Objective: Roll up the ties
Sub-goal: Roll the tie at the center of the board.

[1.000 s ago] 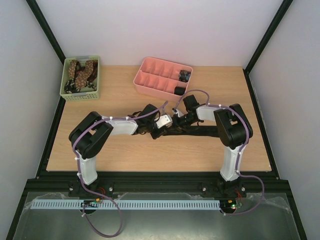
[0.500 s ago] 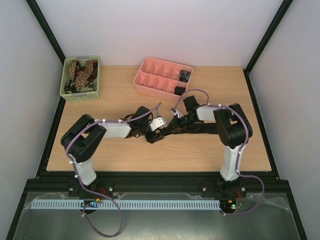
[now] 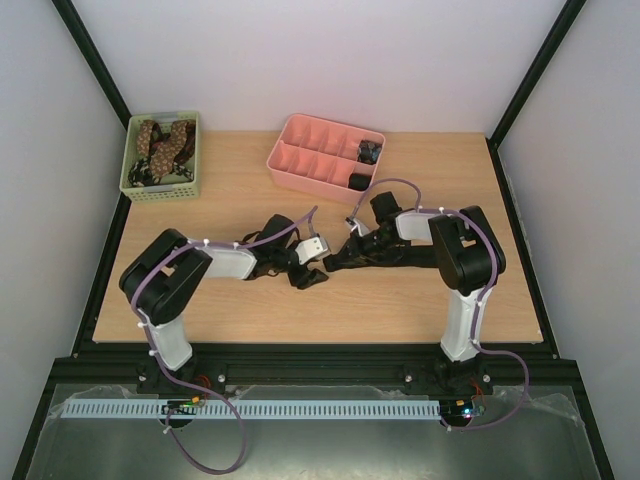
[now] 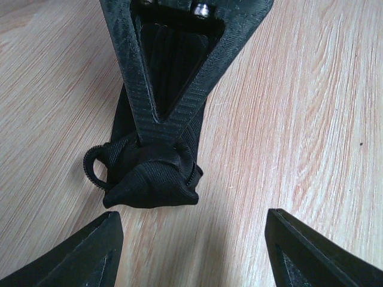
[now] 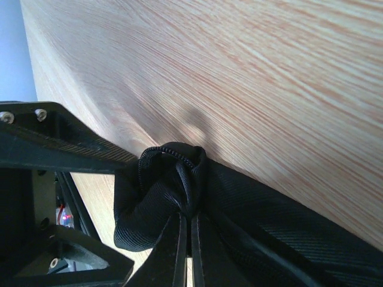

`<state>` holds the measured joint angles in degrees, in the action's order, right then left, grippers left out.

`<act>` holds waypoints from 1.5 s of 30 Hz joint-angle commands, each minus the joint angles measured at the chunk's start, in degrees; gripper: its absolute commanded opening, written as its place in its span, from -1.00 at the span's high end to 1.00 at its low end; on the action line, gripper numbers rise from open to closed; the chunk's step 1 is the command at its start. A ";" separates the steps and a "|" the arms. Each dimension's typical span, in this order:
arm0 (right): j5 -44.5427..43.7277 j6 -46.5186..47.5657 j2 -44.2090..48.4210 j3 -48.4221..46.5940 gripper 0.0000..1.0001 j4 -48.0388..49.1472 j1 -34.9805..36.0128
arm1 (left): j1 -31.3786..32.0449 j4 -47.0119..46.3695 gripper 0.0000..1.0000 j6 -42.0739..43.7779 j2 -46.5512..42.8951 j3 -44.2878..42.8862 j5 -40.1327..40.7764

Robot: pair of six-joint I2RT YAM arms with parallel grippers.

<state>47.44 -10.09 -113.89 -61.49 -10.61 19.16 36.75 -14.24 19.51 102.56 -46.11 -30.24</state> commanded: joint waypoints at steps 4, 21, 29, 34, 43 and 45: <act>-13.61 2.65 -3.55 2.39 0.97 -7.76 -0.96 | -1.04 -7.41 -0.37 -1.42 4.49 -0.48 -4.04; -14.84 5.04 -4.79 1.88 0.97 -9.30 -1.05 | -1.67 -12.94 -0.14 3.03 11.82 -2.91 -7.56; -12.79 5.89 -4.22 -1.41 0.97 -11.05 -1.13 | 1.67 -6.10 0.43 7.78 9.77 -2.91 2.35; -11.46 6.55 -0.40 -3.87 0.72 -16.21 -1.89 | 2.07 1.16 0.52 6.48 7.74 -2.54 8.67; -2.05 2.92 6.59 -4.83 0.17 -20.59 -1.62 | 3.74 6.19 0.54 4.81 8.09 -4.87 13.12; -0.89 1.55 6.75 -5.10 0.15 -19.78 -0.71 | 3.85 6.33 0.54 4.59 8.34 -5.13 13.14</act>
<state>42.74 -5.63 -109.67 -66.11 -26.61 17.12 40.14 -16.78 24.56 109.10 -51.27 -21.76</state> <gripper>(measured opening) 0.418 0.296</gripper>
